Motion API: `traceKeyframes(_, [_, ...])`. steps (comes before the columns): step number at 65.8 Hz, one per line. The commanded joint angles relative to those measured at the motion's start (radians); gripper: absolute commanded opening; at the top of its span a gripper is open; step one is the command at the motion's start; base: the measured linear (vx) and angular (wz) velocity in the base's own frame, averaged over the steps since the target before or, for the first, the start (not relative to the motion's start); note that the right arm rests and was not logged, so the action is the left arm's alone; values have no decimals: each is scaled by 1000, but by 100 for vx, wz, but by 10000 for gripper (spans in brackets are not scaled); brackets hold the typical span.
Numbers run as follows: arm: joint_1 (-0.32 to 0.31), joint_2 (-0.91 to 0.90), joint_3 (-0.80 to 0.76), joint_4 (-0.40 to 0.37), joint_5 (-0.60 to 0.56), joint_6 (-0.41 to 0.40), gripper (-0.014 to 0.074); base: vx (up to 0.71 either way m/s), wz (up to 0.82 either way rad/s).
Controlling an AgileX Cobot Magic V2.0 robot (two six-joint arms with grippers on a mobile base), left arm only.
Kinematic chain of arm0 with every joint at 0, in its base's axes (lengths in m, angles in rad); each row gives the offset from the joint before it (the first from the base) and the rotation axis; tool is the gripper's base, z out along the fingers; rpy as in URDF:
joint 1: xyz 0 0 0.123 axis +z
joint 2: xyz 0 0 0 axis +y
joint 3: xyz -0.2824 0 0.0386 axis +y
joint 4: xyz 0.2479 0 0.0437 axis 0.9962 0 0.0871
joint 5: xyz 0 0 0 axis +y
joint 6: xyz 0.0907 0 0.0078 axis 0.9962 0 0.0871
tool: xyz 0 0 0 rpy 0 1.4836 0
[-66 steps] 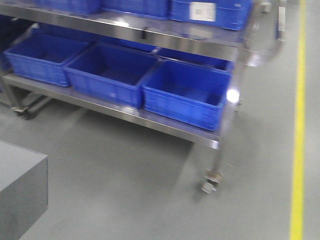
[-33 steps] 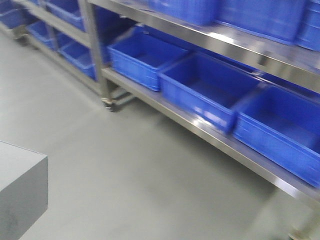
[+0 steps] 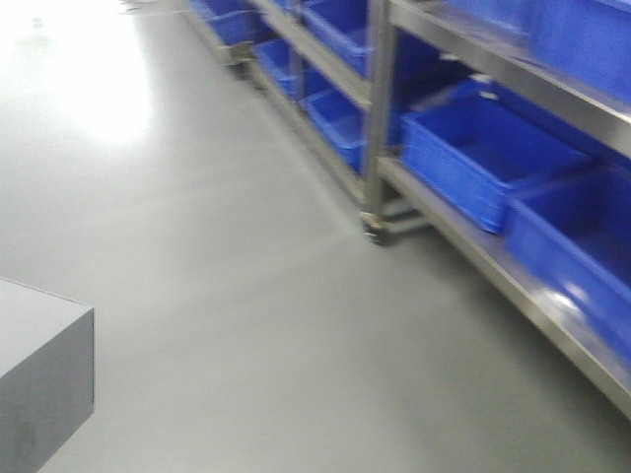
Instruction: Sort gray base to blue bin
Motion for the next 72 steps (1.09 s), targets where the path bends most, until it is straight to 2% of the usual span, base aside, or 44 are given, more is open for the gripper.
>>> traceKeyframes(1, [-4,10,-27,1,-109,-13,-6,31,82])
traceKeyframes(36, [-3,10,-27,1,-109,-13,-6,30,67])
traceKeyframes(72, [-3,10,-28,1,-110,-13,-6,40,4])
